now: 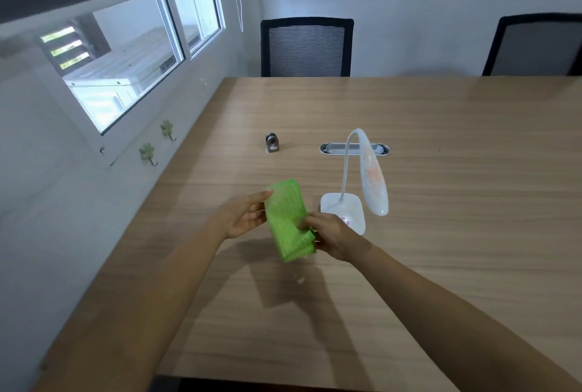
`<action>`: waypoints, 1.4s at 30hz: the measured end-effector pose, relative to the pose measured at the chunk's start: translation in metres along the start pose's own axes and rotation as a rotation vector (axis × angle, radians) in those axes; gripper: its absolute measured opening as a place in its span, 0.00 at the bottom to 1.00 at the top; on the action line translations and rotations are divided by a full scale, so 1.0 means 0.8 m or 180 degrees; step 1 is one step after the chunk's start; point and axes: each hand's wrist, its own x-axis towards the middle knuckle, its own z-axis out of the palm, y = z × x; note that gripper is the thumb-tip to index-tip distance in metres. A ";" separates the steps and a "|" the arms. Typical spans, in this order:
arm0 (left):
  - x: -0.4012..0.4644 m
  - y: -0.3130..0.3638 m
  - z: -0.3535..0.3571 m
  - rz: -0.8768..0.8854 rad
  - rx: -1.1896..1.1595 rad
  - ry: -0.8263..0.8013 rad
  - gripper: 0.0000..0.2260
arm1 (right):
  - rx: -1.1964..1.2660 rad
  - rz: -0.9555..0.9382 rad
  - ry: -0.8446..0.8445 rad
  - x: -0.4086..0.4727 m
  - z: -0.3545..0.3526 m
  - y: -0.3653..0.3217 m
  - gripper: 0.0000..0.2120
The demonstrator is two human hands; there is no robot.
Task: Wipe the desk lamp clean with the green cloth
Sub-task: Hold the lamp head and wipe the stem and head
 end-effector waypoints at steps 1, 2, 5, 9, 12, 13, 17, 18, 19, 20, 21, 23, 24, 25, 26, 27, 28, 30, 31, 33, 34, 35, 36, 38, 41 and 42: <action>0.000 0.002 0.003 -0.0005 0.0050 0.0006 0.05 | -0.0050 -0.0003 0.0028 -0.003 -0.003 0.000 0.15; 0.000 0.002 0.008 -0.0029 0.0121 -0.0012 0.05 | -0.0097 0.0001 0.0032 -0.007 -0.008 0.000 0.15; 0.003 -0.001 0.027 -0.0122 0.0287 -0.0120 0.03 | -0.0038 0.0104 -0.0106 -0.020 -0.022 -0.004 0.03; 0.011 -0.009 0.060 -0.0130 0.0403 -0.0311 0.03 | -0.0029 0.0237 -0.0255 -0.037 -0.042 -0.003 0.13; 0.016 -0.010 0.083 -0.0236 0.0722 -0.0397 0.04 | -0.0052 0.0102 -0.0189 -0.054 -0.063 -0.002 0.12; 0.018 -0.007 0.089 -0.0246 0.0836 -0.0356 0.04 | -0.0121 0.0081 -0.0129 -0.060 -0.074 -0.002 0.13; 0.023 0.037 0.116 0.0225 0.1113 -0.0047 0.19 | -0.1207 0.0000 0.0447 -0.101 -0.129 -0.018 0.17; 0.021 0.054 0.124 0.0411 0.1198 -0.0060 0.23 | -0.1390 -0.0069 0.0717 -0.112 -0.145 -0.027 0.17; 0.018 0.071 0.133 0.0601 0.1291 -0.0125 0.26 | -0.1484 -0.0161 0.1009 -0.122 -0.160 -0.039 0.17; 0.015 0.088 0.143 0.0767 0.1398 -0.0213 0.28 | -0.1586 -0.0316 0.1293 -0.131 -0.173 -0.051 0.16; 0.012 0.102 0.152 0.0902 0.1513 -0.0304 0.29 | -0.1721 -0.0496 0.1578 -0.137 -0.183 -0.064 0.16; 0.008 0.123 0.173 0.1135 0.1785 -0.0498 0.29 | -0.2081 -0.0883 0.2038 -0.148 -0.194 -0.090 0.17; 0.007 0.130 0.183 0.1238 0.1963 -0.0591 0.29 | -0.2270 -0.1099 0.2212 -0.153 -0.192 -0.102 0.17; 0.006 0.134 0.192 0.1311 0.2145 -0.0651 0.27 | -0.2437 -0.1359 0.2329 -0.159 -0.187 -0.113 0.17; 0.007 0.135 0.198 0.1342 0.2307 -0.0670 0.26 | -0.2606 -0.1646 0.2367 -0.164 -0.180 -0.120 0.19; 0.009 0.136 0.204 0.1341 0.2436 -0.0675 0.24 | -0.2793 -0.1984 0.2369 -0.168 -0.172 -0.127 0.21; 0.011 0.135 0.207 0.1318 0.2522 -0.0685 0.23 | -0.2990 -0.2329 0.2334 -0.170 -0.164 -0.130 0.25; 0.015 0.131 0.208 0.1253 0.2508 -0.0750 0.19 | -0.3364 -0.2940 0.2168 -0.162 -0.152 -0.133 0.29; 0.017 0.129 0.207 0.1236 0.2437 -0.0812 0.16 | -0.3523 -0.3106 0.2042 -0.157 -0.147 -0.135 0.29; 0.019 0.125 0.207 0.1194 0.2198 -0.0934 0.13 | -0.3815 -0.3190 0.1794 -0.145 -0.136 -0.137 0.29; 0.018 0.124 0.208 0.1148 0.2030 -0.0963 0.13 | -0.3952 -0.3181 0.1686 -0.141 -0.132 -0.137 0.29; 0.016 0.123 0.211 0.1106 0.1891 -0.0960 0.14 | -0.4057 -0.3163 0.1603 -0.136 -0.129 -0.137 0.29; 0.014 0.123 0.211 0.1082 0.1813 -0.0960 0.14 | -0.4133 -0.3133 0.1532 -0.133 -0.127 -0.135 0.29; 0.015 0.121 0.211 0.1116 0.1846 -0.0996 0.16 | -0.4192 -0.3102 0.1398 -0.132 -0.125 -0.130 0.28; 0.022 0.117 0.207 0.1305 0.2073 -0.0905 0.18 | -0.4221 -0.3195 0.1218 -0.144 -0.127 -0.115 0.27; 0.024 0.116 0.206 0.1348 0.2157 -0.0841 0.19 | -0.4293 -0.3224 0.1161 -0.150 -0.130 -0.109 0.26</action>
